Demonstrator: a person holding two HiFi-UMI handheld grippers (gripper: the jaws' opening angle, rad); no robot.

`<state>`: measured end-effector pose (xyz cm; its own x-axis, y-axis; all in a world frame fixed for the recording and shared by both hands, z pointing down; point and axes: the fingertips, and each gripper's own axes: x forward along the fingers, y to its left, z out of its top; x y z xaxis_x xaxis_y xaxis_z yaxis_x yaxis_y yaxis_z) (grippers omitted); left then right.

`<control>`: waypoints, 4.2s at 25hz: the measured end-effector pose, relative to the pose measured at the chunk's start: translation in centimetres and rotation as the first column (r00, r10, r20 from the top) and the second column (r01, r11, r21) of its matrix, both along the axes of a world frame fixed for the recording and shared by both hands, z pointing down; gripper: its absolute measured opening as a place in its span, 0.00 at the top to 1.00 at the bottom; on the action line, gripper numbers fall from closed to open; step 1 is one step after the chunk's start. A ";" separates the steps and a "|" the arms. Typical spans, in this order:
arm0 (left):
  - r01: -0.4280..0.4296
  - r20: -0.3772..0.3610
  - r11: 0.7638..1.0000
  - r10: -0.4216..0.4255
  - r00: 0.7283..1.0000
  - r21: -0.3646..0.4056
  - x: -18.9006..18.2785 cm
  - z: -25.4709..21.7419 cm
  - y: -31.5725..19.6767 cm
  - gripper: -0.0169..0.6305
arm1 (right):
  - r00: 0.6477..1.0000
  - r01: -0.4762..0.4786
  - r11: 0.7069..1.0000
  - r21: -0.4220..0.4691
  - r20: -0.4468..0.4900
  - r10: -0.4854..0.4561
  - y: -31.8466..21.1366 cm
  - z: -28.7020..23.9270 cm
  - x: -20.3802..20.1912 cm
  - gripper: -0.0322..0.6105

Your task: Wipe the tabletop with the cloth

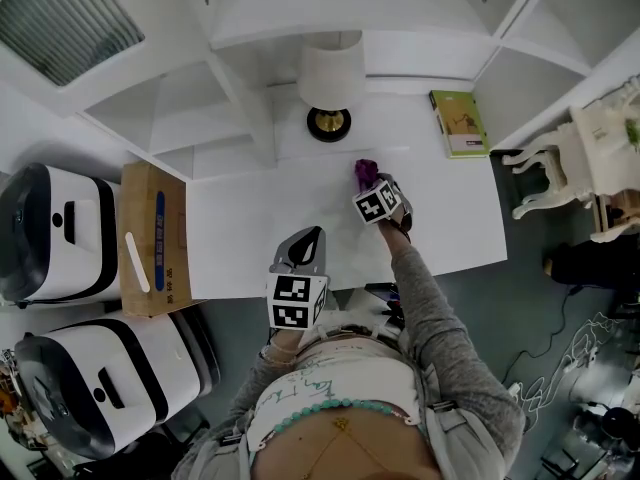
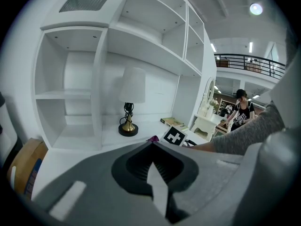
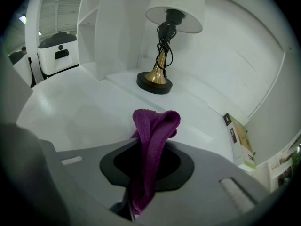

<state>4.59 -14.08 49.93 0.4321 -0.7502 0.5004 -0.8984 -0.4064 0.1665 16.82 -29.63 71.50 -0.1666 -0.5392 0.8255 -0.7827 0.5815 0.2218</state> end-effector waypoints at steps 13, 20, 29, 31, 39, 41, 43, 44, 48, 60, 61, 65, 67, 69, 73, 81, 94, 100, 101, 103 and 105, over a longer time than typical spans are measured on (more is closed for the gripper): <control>0.030 -0.006 0.999 -0.030 1.000 -0.018 7.6 -0.4 -0.3 0.97 | 0.995 0.097 0.995 -0.001 -0.006 -0.097 0.1 0.0 3.2 0.84; 0.042 0.001 0.999 -0.042 0.999 -0.011 9.6 -0.4 -0.4 0.97 | 0.995 0.103 0.995 0.000 -0.005 -0.103 0.0 0.1 5.5 0.84; 0.045 0.005 0.999 -0.045 0.999 -0.013 11.5 -0.4 -0.4 0.97 | 0.994 0.109 0.994 0.001 0.006 -0.109 -0.2 0.0 7.0 0.84; 0.043 0.006 0.999 -0.043 0.999 -0.014 11.9 -0.4 -0.4 0.97 | 0.994 0.108 0.994 0.000 0.006 -0.108 -0.2 0.0 7.3 0.84; 0.035 0.004 0.999 -0.035 0.999 -0.013 13.2 -0.3 -0.6 0.97 | 0.995 0.098 0.995 0.001 0.003 -0.098 -0.3 0.0 9.0 0.84; 0.032 0.005 0.999 -0.032 0.999 -0.013 13.5 -0.3 -0.7 0.97 | 0.995 0.095 0.995 0.000 0.000 -0.095 -0.3 0.1 9.4 0.84; 0.028 0.006 1.000 -0.028 1.000 -0.011 13.9 -0.3 -0.7 0.97 | 0.996 0.092 0.996 -0.002 -0.001 -0.092 -0.2 0.1 9.9 0.84; 0.026 0.007 1.000 -0.026 1.000 -0.010 14.0 -0.3 -0.8 0.97 | 0.996 0.091 0.996 -0.002 0.000 -0.091 -0.2 0.1 10.1 0.84; 0.021 0.010 1.000 -0.021 1.000 -0.010 14.7 -0.3 -0.9 0.97 | 0.997 0.082 0.997 0.000 -0.001 -0.082 -0.3 0.1 11.1 0.84; 0.014 0.013 1.000 -0.014 1.000 -0.005 17.2 -0.4 -1.2 0.97 | 0.997 0.080 0.997 0.007 0.003 -0.080 -0.4 0.0 13.5 0.84; 0.016 0.013 1.000 -0.016 1.000 -0.004 17.3 -0.4 -1.3 0.97 | 0.997 0.081 0.997 0.008 0.001 -0.081 -0.4 0.1 13.7 0.84; 0.018 0.012 1.000 -0.018 1.000 -0.005 18.2 -0.5 -1.4 0.97 | 0.996 0.085 0.996 0.012 -0.012 -0.085 -0.3 0.1 14.7 0.84; 0.017 0.012 1.000 -0.017 1.000 -0.005 18.7 -0.5 -1.5 0.97 | 0.996 0.084 0.996 0.015 -0.014 -0.084 -0.4 0.1 15.4 0.84; 0.017 0.013 1.000 -0.017 1.000 -0.004 19.2 -0.4 -1.5 0.97 | 0.997 0.081 0.997 0.018 -0.015 -0.081 -0.4 0.1 16.1 0.84; 0.012 0.015 1.000 -0.012 1.000 -0.005 20.2 -0.4 -1.5 0.97 | 0.998 0.067 0.998 0.016 -0.018 -0.066 -0.3 0.1 17.8 0.84; -0.021 0.016 1.000 0.021 1.000 -0.003 22.5 -0.4 -1.4 0.97 | 0.999 0.017 1.000 0.006 -0.027 -0.017 -0.1 0.4 22.0 0.84; -0.042 0.025 0.999 0.042 0.999 -0.011 24.5 0.0 -1.4 0.97 | 0.999 -0.012 1.000 0.008 -0.036 0.012 -0.3 0.6 25.7 0.84; -0.038 0.028 0.999 0.038 0.999 -0.014 25.0 0.1 -1.6 0.97 | 0.998 -0.025 1.000 0.008 -0.050 0.025 -0.8 0.7 27.6 0.84; -0.036 0.028 0.999 0.037 0.999 -0.013 25.1 0.1 -1.6 0.97 | 0.998 -0.027 1.000 0.008 -0.052 0.027 -0.8 0.7 27.9 0.84; -0.035 0.030 0.999 0.035 0.999 -0.013 25.2 0.1 -1.6 0.97 | 0.998 -0.031 0.999 0.008 -0.056 0.032 -0.9 0.6 28.5 0.84; -0.033 0.031 0.999 0.034 0.999 -0.014 25.3 0.0 -1.6 0.97 | 0.997 -0.039 0.999 0.008 -0.060 0.040 -1.0 0.6 29.2 0.84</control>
